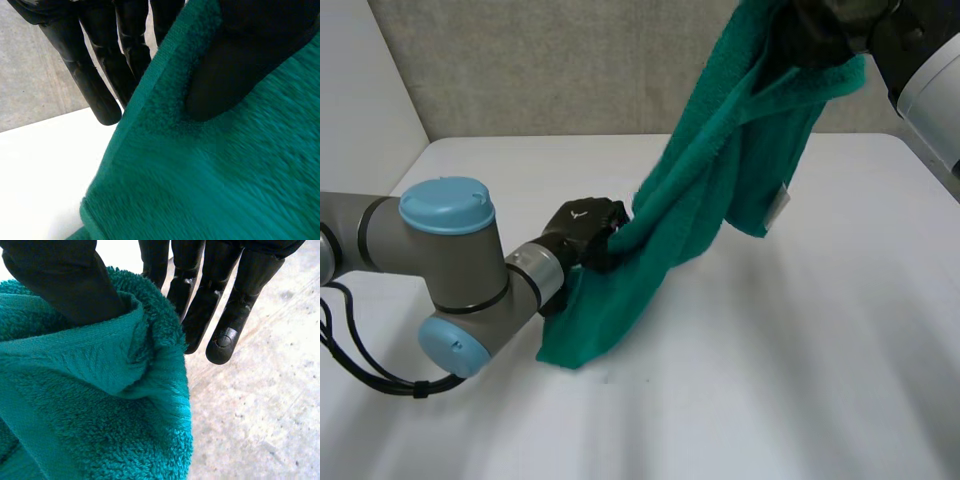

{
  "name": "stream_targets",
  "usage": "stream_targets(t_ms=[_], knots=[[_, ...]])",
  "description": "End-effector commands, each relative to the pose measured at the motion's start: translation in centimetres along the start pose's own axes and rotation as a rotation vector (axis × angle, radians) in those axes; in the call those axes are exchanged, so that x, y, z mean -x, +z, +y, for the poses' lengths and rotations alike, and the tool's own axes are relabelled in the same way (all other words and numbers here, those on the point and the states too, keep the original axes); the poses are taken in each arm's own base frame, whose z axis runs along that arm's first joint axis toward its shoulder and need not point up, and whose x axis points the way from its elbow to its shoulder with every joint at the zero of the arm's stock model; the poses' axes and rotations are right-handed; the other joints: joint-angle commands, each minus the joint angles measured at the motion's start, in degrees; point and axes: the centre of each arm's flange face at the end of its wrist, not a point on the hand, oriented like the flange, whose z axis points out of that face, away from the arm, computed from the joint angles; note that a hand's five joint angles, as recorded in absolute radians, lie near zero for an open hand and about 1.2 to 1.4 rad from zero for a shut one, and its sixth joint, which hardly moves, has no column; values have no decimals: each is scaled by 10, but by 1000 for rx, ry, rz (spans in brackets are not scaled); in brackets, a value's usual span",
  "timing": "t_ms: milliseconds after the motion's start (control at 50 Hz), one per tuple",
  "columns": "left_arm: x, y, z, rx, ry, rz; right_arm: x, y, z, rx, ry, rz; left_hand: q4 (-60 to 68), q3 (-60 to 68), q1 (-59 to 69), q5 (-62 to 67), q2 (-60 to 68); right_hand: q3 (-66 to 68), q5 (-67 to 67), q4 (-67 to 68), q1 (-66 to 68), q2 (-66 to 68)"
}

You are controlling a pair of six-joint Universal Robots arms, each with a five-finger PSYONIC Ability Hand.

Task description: Fold the towel.

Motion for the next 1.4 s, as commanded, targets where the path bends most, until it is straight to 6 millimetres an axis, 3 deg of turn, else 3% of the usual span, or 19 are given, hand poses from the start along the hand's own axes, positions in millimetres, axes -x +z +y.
stream_targets(t_ms=[20,220,440,540,560,600,620,640,720,760,820,940,1000,1060,1080,1160,1240,1380,1400], knots=[[47,-12,-30,-72,-32,-214,2,-2,47,207,21,-39,126,130,133,155,124,121,137,119,254,125],[59,-53,-52,-85,2,-243,21,-23,154,653,15,-177,126,130,133,155,124,121,137,119,254,125],[56,-64,-5,110,199,-216,49,-43,216,891,31,-244,126,130,133,155,124,121,137,119,254,125],[66,-47,-1,113,276,-230,36,-12,225,816,-73,-193,126,130,133,155,124,121,137,119,254,125],[80,-21,-40,-37,342,-308,36,-12,225,815,-73,-193,126,130,133,155,124,121,137,119,254,125],[82,-12,-70,-141,364,-349,29,-1,222,777,-92,-160,126,130,133,155,124,121,137,119,254,125],[84,-10,-87,-198,376,-366,-3,41,201,583,-173,3,126,130,133,155,124,121,137,119,254,125],[86,-8,-123,-326,399,-405,-13,52,194,523,-195,53,126,130,133,155,124,121,137,119,254,125],[78,-30,-214,-702,445,-475,-52,90,156,229,-253,272,126,130,133,155,124,121,137,119,254,125],[75,-39,-229,-773,449,-488,-58,94,147,173,-257,302,126,130,133,155,124,121,137,119,254,125],[67,-60,-257,-941,449,-508,-77,96,100,-4,-258,394,126,130,133,155,124,121,137,119,254,125],[69,-58,-207,-769,427,-487,-53,74,119,155,-193,229,126,130,133,155,124,121,137,119,254,125],[72,-51,-147,-570,394,-469,-36,60,136,268,-145,122,126,130,133,155,124,121,137,119,254,125],[75,-51,-126,-505,381,-470,-10,39,163,421,-67,-13,126,130,133,155,124,121,137,119,254,125],[78,-49,-84,-379,359,-463,2,29,179,496,-42,-61,126,130,133,155,124,121,137,119,254,125],[80,-49,-31,-221,329,-444,29,6,220,660,27,-143,126,130,133,155,124,121,137,119,254,125],[77,-52,-2,-135,312,-430,43,-9,240,740,62,-171,126,130,133,155,124,121,137,119,254,125],[75,-58,7,-107,301,-428,44,-23,254,815,151,-124,126,130,133,155,124,117,133,114,249,121],[75,-58,7,-107,301,-428,41,-27,257,837,188,-96,126,130,133,155,124,15,31,13,148,19]])
